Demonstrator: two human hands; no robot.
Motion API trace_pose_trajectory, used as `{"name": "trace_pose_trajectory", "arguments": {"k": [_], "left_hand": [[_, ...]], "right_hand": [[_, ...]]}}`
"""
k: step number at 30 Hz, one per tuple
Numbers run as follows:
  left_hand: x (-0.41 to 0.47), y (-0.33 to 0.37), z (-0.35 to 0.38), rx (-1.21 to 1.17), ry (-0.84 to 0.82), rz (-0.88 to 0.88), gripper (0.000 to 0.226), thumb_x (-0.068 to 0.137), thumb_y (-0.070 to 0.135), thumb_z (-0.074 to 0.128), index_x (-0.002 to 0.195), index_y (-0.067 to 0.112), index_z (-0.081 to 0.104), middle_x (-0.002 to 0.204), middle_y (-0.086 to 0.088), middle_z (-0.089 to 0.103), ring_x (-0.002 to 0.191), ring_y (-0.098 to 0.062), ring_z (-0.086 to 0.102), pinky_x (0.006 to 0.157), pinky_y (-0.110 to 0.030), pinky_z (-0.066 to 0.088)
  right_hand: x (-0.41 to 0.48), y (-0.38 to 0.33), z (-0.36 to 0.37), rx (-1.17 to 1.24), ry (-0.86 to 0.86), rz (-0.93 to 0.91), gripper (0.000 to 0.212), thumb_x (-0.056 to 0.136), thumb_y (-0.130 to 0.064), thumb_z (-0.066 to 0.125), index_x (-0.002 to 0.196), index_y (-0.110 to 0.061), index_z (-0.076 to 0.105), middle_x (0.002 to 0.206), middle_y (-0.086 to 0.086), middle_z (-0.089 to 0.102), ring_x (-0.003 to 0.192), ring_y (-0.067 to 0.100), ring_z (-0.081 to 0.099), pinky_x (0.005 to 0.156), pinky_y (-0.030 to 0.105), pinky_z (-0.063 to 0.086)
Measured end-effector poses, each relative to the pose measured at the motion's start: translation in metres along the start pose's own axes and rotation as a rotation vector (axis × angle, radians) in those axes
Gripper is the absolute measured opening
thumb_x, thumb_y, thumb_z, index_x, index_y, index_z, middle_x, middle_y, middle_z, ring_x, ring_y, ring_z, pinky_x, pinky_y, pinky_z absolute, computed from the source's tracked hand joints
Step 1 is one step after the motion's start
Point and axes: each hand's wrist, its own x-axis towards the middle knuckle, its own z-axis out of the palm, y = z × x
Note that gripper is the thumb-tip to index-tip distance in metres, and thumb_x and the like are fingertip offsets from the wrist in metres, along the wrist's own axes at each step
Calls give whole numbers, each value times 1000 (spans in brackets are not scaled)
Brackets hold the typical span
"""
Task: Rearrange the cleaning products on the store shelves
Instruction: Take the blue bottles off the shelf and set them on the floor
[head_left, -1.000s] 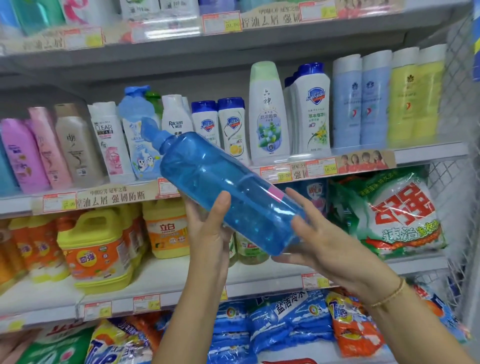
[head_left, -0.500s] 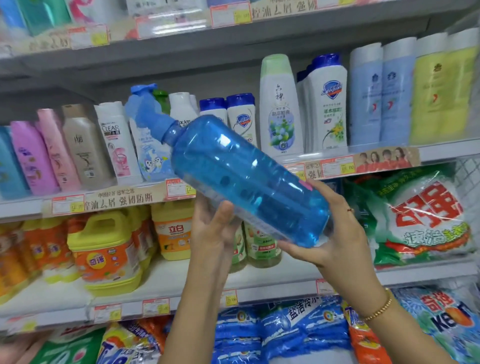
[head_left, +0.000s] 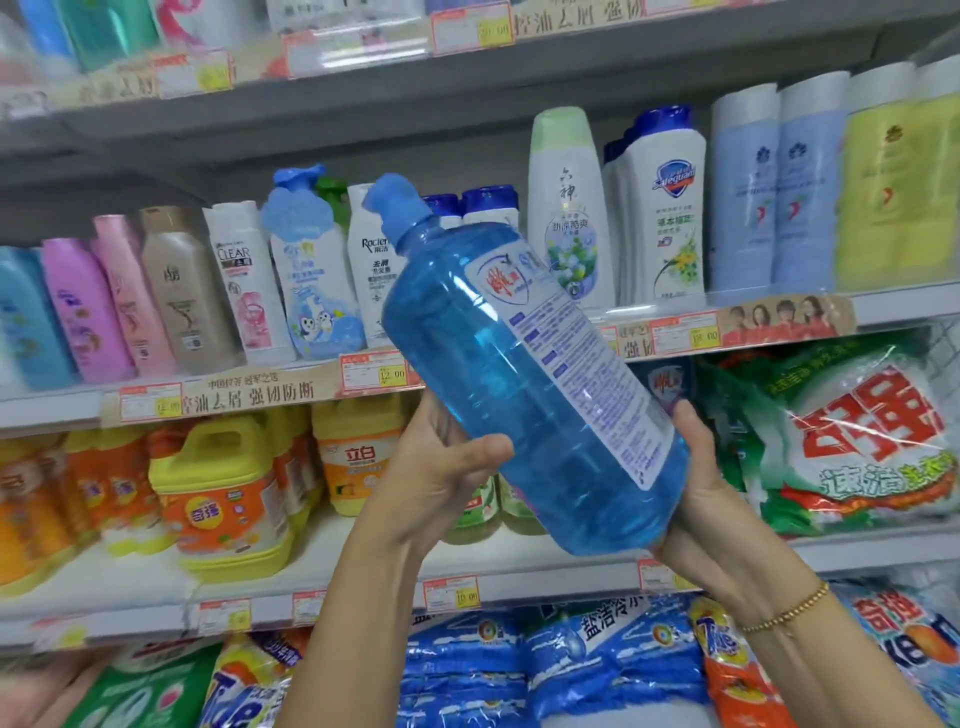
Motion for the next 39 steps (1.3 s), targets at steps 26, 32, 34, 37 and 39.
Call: {"name": "trace_pose_trajectory", "arguments": {"k": [26, 32, 34, 37, 39], "left_hand": [[0, 44, 20, -55, 206, 284, 123, 51, 41, 92, 150, 13, 24, 147, -14, 43, 125, -30, 53, 91, -45, 53], [3, 49, 21, -113, 336, 151, 95, 58, 39, 89, 139, 18, 45, 134, -10, 58, 121, -28, 58, 100, -52, 46], [4, 48, 26, -202, 389, 100, 69, 71, 37, 78, 133, 18, 52, 124, -9, 66, 113, -29, 63, 100, -55, 45], [7, 50, 38, -295, 451, 35, 67, 71, 39, 73, 131, 16, 54, 118, -12, 68, 104, -35, 67, 87, -58, 52], [8, 51, 46, -330, 493, -28, 65, 69, 40, 77, 124, 12, 57, 113, -15, 69, 97, -38, 69, 79, -58, 55]], "right_hand": [[-7, -3, 45, -998, 329, -929, 94, 53, -46, 84, 131, -26, 36, 124, -7, 51, 114, 6, 52, 90, 11, 44], [-28, -12, 57, -917, 329, -823, 94, 50, -56, 84, 131, -28, 46, 121, -25, 56, 110, -2, 58, 90, 22, 52], [-35, -18, 63, -951, 372, -839, 94, 52, -62, 80, 132, -30, 44, 120, -24, 59, 109, 0, 60, 89, 31, 54], [-47, -25, 72, -1044, 449, -852, 97, 55, -70, 72, 136, -31, 39, 122, -18, 60, 109, 2, 60, 87, 36, 55], [-53, -30, 75, -1052, 467, -819, 96, 55, -70, 72, 137, -34, 37, 123, -19, 59, 111, 2, 58, 88, 37, 54]]}}
